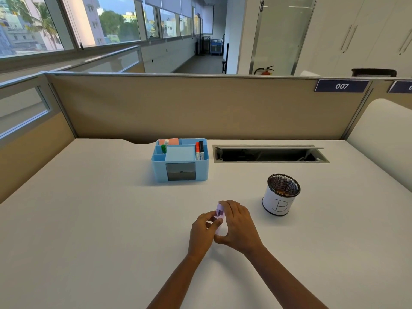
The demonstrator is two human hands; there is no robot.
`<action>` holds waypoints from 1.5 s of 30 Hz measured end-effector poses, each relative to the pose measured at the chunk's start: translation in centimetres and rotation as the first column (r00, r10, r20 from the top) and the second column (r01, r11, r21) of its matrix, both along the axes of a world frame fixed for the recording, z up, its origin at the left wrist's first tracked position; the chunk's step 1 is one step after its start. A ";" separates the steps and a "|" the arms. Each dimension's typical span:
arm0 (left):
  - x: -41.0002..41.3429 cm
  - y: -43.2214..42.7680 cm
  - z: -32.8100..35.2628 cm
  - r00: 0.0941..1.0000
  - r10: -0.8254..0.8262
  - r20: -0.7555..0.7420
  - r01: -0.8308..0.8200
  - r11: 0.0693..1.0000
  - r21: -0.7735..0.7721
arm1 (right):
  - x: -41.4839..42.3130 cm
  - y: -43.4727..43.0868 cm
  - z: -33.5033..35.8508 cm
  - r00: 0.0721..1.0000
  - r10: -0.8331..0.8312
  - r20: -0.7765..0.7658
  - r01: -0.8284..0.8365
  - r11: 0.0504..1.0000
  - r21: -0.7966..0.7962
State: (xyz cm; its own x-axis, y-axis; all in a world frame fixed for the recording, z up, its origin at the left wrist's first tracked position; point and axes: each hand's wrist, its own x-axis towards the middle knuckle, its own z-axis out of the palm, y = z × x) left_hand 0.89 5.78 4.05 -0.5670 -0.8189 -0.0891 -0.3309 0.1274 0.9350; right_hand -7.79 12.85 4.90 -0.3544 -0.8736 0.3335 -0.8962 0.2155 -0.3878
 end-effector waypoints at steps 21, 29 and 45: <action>0.0 -2.1 -0.1 0.997 0.049 0.067 -0.049 0.999 -0.002 | 0.0 -4.5 1.9 0.929 -0.161 0.333 0.129 0.985 0.115; 2.0 -4.6 -1.6 0.747 0.153 0.647 0.350 0.737 -0.578 | -2.3 -10.8 5.5 0.946 -0.142 0.291 0.120 0.988 0.092; 1.4 -8.5 -2.0 0.780 0.210 0.589 0.238 0.771 -0.590 | -4.2 -20.4 6.5 0.990 -0.081 0.113 0.074 0.995 0.067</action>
